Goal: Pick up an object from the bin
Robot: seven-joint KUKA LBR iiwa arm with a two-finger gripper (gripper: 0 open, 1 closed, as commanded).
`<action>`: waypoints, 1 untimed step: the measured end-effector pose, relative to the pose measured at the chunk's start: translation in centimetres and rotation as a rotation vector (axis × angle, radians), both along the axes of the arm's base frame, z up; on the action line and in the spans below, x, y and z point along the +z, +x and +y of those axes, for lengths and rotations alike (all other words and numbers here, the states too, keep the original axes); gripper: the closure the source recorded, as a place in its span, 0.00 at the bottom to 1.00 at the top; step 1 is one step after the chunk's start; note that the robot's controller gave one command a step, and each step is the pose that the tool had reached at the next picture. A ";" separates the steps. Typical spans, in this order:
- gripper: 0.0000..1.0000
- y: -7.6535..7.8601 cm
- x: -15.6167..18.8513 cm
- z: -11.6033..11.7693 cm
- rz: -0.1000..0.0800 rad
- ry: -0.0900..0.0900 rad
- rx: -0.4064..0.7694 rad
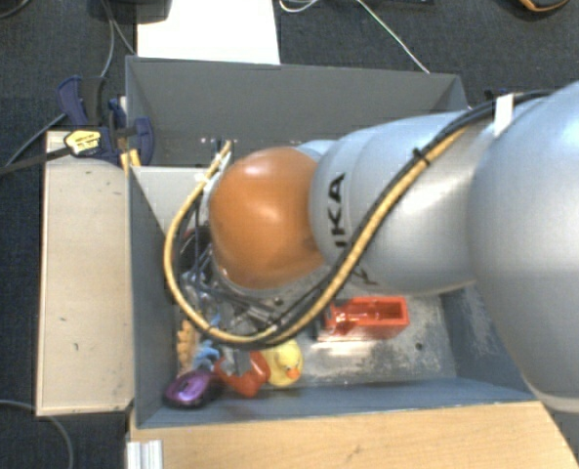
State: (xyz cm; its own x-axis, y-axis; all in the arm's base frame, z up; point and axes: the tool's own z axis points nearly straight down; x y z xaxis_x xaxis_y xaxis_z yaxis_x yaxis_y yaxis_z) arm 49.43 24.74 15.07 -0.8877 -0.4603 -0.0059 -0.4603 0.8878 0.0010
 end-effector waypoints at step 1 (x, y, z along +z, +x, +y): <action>0.00 0.7 -7.3 -0.1 -0.023 -0.002 -0.205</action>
Offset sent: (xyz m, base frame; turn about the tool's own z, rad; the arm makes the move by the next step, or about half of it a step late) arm 0.0018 0.0015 -0.0807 -0.3543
